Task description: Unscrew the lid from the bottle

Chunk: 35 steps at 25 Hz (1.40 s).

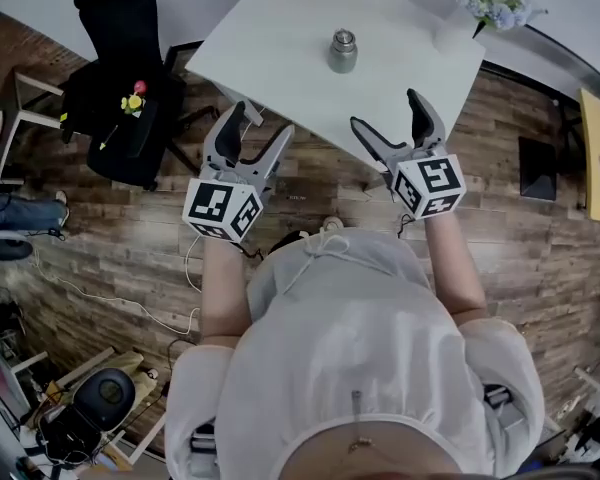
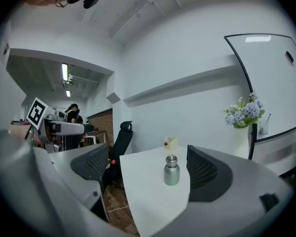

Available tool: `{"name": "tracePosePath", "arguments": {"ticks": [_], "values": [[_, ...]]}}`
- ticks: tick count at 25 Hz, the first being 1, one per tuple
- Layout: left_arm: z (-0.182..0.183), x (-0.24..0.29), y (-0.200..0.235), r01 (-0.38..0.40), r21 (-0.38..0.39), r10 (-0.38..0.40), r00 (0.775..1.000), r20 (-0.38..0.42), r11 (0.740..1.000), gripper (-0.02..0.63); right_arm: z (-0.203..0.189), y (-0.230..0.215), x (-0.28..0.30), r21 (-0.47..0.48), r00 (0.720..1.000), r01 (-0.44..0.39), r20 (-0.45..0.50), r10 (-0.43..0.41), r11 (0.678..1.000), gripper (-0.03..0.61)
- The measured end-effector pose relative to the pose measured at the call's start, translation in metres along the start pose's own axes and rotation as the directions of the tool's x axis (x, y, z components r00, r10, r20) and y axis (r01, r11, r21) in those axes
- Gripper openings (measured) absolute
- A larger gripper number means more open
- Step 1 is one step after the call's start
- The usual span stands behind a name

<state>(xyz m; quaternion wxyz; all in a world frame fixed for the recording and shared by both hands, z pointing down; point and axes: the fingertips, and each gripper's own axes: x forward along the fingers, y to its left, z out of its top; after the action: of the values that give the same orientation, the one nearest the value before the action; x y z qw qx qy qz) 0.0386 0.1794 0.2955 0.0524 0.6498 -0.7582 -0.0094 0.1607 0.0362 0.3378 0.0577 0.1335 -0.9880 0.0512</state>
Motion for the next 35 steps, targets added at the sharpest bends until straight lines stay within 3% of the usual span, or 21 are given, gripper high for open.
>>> {"name": "tracePosePath", "arguments": {"ticks": [4, 9, 12, 14, 18, 22, 25, 31, 35], "values": [[-0.007, 0.039, 0.018, 0.039, -0.012, -0.039, 0.999, -0.029, 0.999, 0.363, -0.009, -0.021, 0.024, 0.036, 0.999, 0.013, -0.044, -0.012, 0.999, 0.502], [-0.023, 0.095, 0.04, 0.145, -0.018, -0.146, 0.987, -0.07, 0.989, 0.368, -0.019, -0.046, 0.06, 0.038, 0.993, 0.057, -0.109, -0.053, 0.998, 0.502], [-0.034, 0.133, 0.055, 0.23, -0.02, -0.231, 0.968, -0.104, 0.973, 0.371, -0.022, -0.065, 0.084, 0.048, 0.984, 0.115, -0.143, -0.107, 0.992, 0.502], [-0.042, 0.16, 0.061, 0.319, -0.023, -0.319, 0.938, -0.139, 0.948, 0.374, -0.025, -0.078, 0.098, 0.066, 0.973, 0.164, -0.176, -0.15, 0.984, 0.501], [-0.056, 0.208, 0.07, 0.502, -0.036, -0.499, 0.843, -0.202, 0.864, 0.376, -0.033, -0.093, 0.126, 0.071, 0.942, 0.236, -0.263, -0.21, 0.969, 0.5], [-0.071, 0.247, 0.079, 0.632, -0.045, -0.623, 0.745, -0.238, 0.774, 0.377, -0.043, -0.101, 0.155, 0.08, 0.911, 0.273, -0.343, -0.231, 0.959, 0.499], [-0.09, 0.268, 0.079, 0.721, -0.05, -0.704, 0.656, -0.272, 0.691, 0.377, -0.056, -0.106, 0.172, 0.102, 0.883, 0.295, -0.409, -0.23, 0.95, 0.493], [-0.13, 0.295, 0.067, 0.862, -0.087, -0.834, 0.451, -0.317, 0.499, 0.378, -0.078, -0.113, 0.201, 0.12, 0.824, 0.288, -0.537, -0.182, 0.95, 0.453], [-0.15, 0.309, 0.054, 0.906, -0.098, -0.874, 0.361, -0.326, 0.411, 0.383, -0.089, -0.114, 0.216, 0.108, 0.779, 0.245, -0.613, -0.129, 0.964, 0.426]]}}
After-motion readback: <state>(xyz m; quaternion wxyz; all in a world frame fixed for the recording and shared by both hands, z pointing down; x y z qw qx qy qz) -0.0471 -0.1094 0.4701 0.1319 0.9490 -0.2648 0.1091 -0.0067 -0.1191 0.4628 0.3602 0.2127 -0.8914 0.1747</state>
